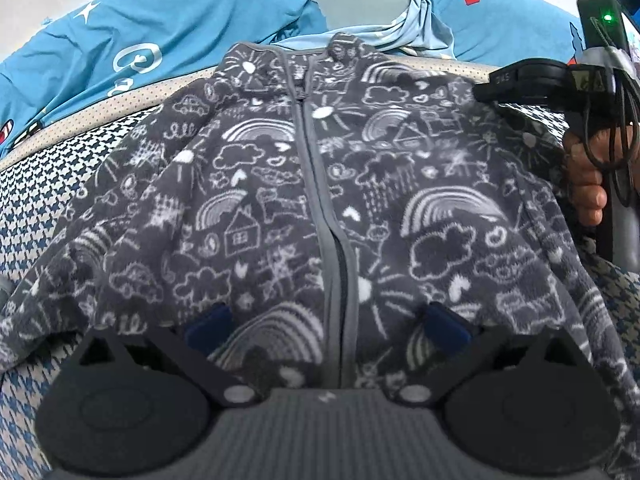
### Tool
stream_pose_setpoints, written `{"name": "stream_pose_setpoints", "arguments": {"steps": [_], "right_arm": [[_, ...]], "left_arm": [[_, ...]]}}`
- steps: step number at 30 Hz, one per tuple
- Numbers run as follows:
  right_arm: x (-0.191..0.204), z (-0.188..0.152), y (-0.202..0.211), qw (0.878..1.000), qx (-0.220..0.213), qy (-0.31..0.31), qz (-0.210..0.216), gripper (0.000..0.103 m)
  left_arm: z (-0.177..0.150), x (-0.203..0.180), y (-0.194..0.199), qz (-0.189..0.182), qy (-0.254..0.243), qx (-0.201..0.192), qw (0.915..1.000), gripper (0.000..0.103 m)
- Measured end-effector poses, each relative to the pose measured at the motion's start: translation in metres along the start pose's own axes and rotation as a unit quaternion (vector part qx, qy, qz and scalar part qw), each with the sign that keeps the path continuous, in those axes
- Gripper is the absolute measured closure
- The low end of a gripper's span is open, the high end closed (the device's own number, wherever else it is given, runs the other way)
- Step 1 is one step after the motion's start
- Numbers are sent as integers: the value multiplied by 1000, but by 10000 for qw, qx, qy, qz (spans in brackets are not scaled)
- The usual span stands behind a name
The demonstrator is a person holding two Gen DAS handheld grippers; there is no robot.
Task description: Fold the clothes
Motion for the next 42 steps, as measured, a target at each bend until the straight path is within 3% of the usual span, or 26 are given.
{"name": "stream_pose_setpoints", "arguments": {"steps": [8,13,17,20,34,42], "right_arm": [[3,-4,-10,9990,152,215,-351,98],[-13,3,5,9994,211,-264,-111,92],[-18,7,27,9995,159,-279,-47,91],[-24,4,45,9991,222,-333,130,84],[-5,-42,128,9941,755,-214,748,70],[14,-63,139,9850,1169,-543,1148,64]], "left_arm": [[-2,3,-4,68,-188,70,9998,0],[-1,5,0,107,-167,33,9998,0],[-3,5,8,108,-213,-47,9997,0],[-5,5,14,94,-286,-136,9995,0],[-15,17,45,122,-433,-594,9972,0],[-20,42,59,241,-252,-720,9968,0]]}}
Point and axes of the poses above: each gripper's, at about its wrist camera, not at the fingertips, and y roughly against the way its jaws point, x to its left, z to its top, the point moved 2 cm from there along -y, roughly the way its jaws point, and after that the axes turned 4 degrees about y, right-handed, at the moved point
